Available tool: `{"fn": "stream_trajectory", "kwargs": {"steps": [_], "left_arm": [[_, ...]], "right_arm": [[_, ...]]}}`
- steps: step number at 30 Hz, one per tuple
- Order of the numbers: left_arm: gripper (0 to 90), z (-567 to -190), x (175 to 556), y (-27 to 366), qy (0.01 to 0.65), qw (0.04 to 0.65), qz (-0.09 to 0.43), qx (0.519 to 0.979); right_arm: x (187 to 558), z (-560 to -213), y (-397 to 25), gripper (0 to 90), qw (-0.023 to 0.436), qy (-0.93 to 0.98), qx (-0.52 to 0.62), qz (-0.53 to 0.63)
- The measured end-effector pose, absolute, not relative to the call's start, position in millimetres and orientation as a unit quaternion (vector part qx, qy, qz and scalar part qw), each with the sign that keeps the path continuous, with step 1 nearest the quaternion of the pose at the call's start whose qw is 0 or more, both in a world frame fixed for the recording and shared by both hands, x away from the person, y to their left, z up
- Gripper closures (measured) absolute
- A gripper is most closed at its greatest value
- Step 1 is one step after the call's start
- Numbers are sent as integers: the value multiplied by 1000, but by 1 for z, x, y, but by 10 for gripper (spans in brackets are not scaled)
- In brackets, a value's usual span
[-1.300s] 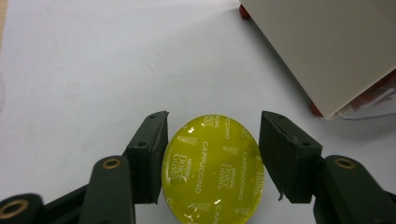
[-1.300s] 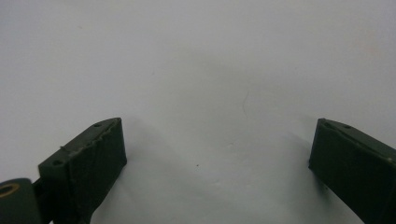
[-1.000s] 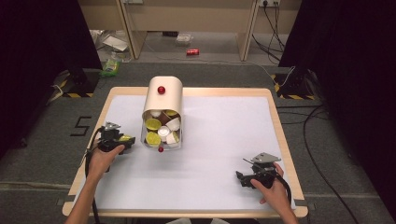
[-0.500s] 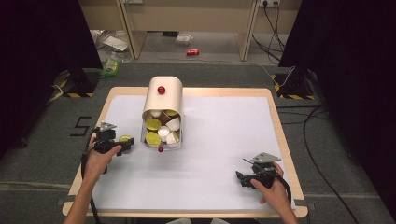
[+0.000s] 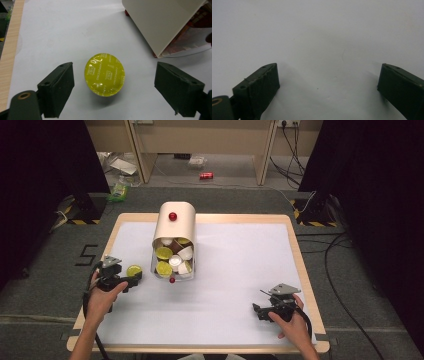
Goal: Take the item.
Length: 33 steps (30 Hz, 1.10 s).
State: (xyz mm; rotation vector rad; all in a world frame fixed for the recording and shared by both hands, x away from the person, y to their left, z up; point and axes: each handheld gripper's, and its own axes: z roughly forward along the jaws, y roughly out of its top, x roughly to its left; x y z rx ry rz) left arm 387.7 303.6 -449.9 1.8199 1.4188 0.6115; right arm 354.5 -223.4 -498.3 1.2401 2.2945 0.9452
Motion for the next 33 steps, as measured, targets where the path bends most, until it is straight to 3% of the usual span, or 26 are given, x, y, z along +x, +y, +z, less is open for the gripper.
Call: {"fn": "stream_trajectory", "kwargs": {"steps": [33], "left_arm": [[160,-460,340,278,517,390,234,725]], "right_arm": [[355,-498,-223,42,183,813,440,335]]}}
